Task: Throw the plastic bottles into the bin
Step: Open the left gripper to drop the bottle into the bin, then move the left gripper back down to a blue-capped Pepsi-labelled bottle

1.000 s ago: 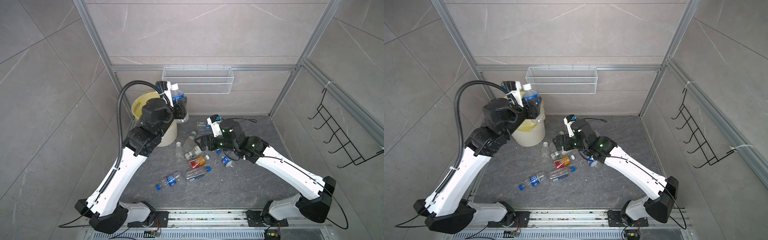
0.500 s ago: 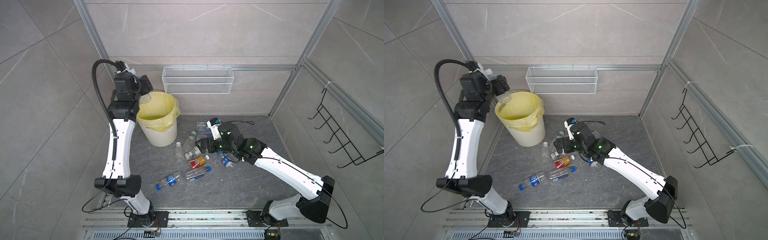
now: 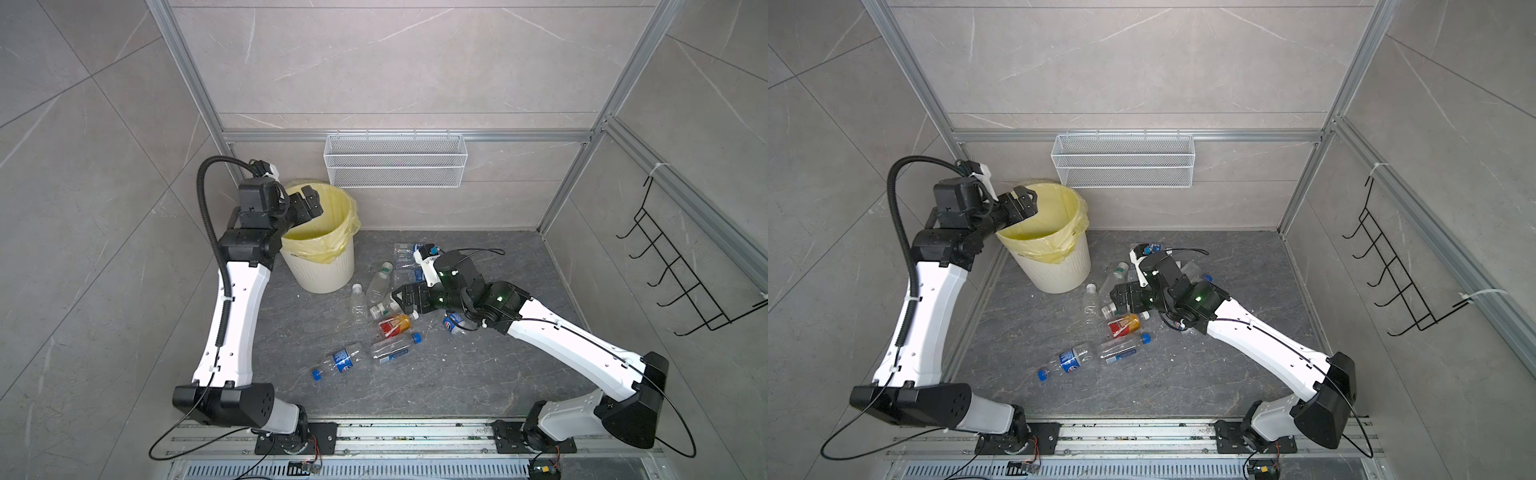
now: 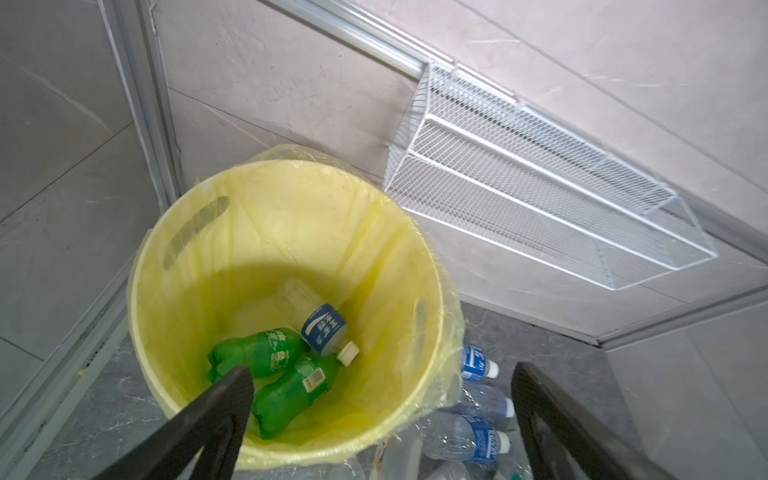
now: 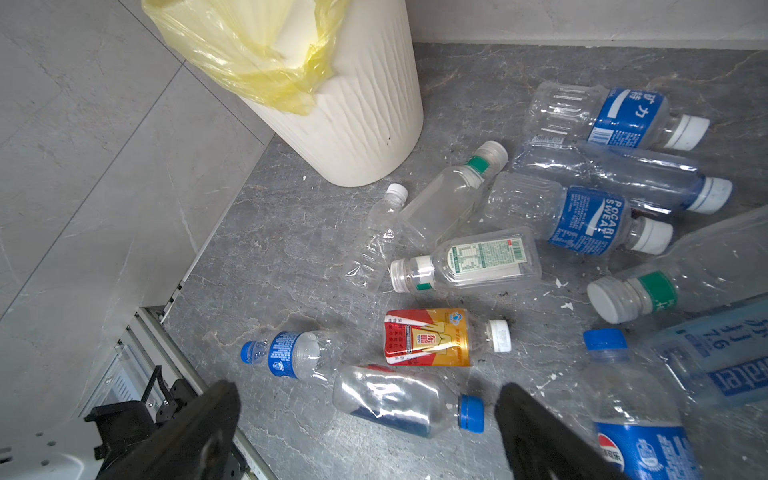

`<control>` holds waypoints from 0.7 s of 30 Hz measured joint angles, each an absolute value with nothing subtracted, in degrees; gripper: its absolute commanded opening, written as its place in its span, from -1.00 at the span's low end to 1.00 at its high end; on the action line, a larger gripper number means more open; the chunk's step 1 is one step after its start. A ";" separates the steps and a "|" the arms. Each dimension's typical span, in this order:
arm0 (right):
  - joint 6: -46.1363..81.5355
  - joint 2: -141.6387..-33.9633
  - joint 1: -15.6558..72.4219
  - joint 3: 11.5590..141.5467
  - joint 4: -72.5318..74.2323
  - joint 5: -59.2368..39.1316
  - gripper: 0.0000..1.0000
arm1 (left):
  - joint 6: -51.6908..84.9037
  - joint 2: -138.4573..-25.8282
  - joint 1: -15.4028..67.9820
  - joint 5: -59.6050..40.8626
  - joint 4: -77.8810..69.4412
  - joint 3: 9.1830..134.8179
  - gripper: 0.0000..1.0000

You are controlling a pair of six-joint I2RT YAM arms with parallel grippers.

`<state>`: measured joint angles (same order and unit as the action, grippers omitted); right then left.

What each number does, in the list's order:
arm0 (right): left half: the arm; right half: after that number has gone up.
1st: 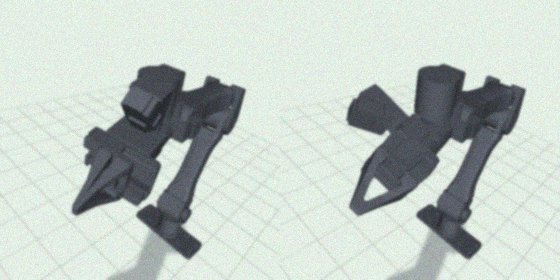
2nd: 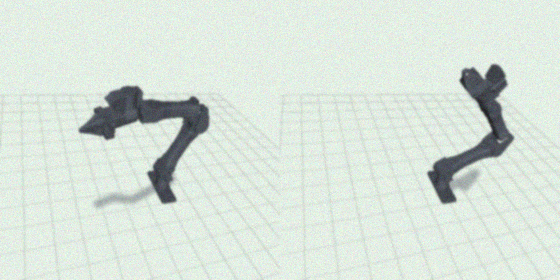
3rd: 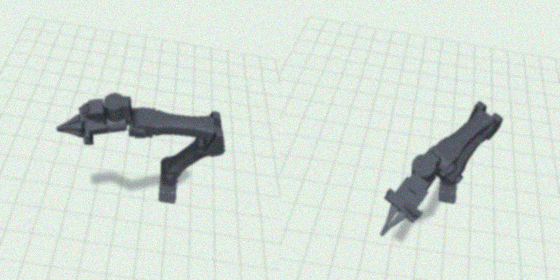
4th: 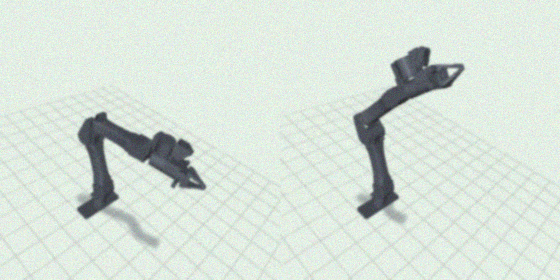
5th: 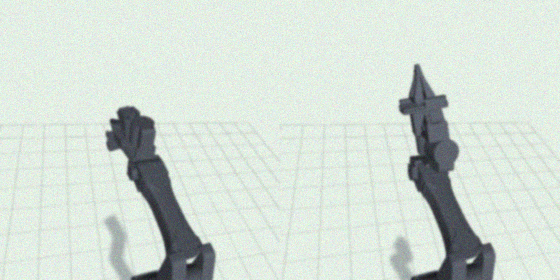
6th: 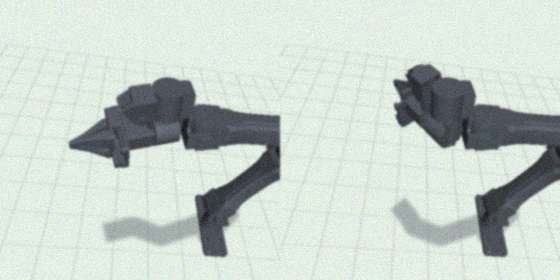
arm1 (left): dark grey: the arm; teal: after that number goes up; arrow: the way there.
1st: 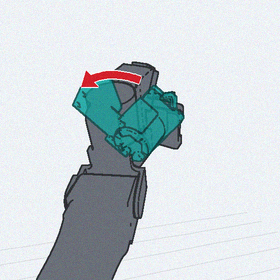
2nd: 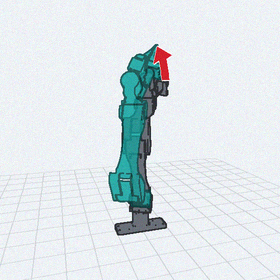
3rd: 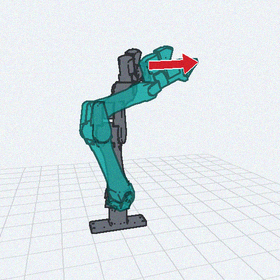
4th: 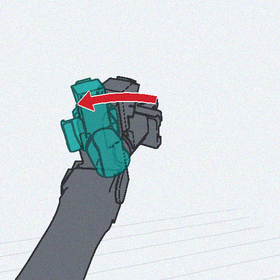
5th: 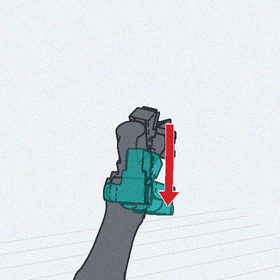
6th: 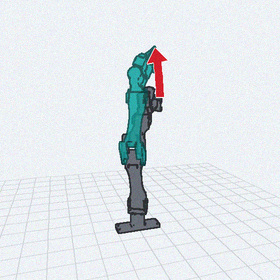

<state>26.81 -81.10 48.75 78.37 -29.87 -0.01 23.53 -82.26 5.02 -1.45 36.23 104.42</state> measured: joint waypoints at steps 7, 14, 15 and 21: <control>27.22 -81.14 48.86 73.78 -29.85 1.08 1.00 | 25.65 -76.29 10.39 -4.80 36.58 93.78 1.00; 27.22 -80.62 48.90 69.54 -30.13 2.13 0.99 | 27.66 -73.34 19.53 -4.86 42.13 80.27 1.00; 27.22 -80.42 48.90 68.86 -30.13 2.24 1.00 | 27.86 -72.93 20.91 -4.64 42.85 78.41 1.00; 27.44 -79.42 48.90 66.04 -30.00 2.61 1.00 | 31.11 -69.41 27.27 -4.14 45.28 67.57 1.00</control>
<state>27.44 -79.42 48.90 66.04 -30.00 2.61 31.11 -69.41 27.27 -4.14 45.28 67.57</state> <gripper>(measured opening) 0.991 0.998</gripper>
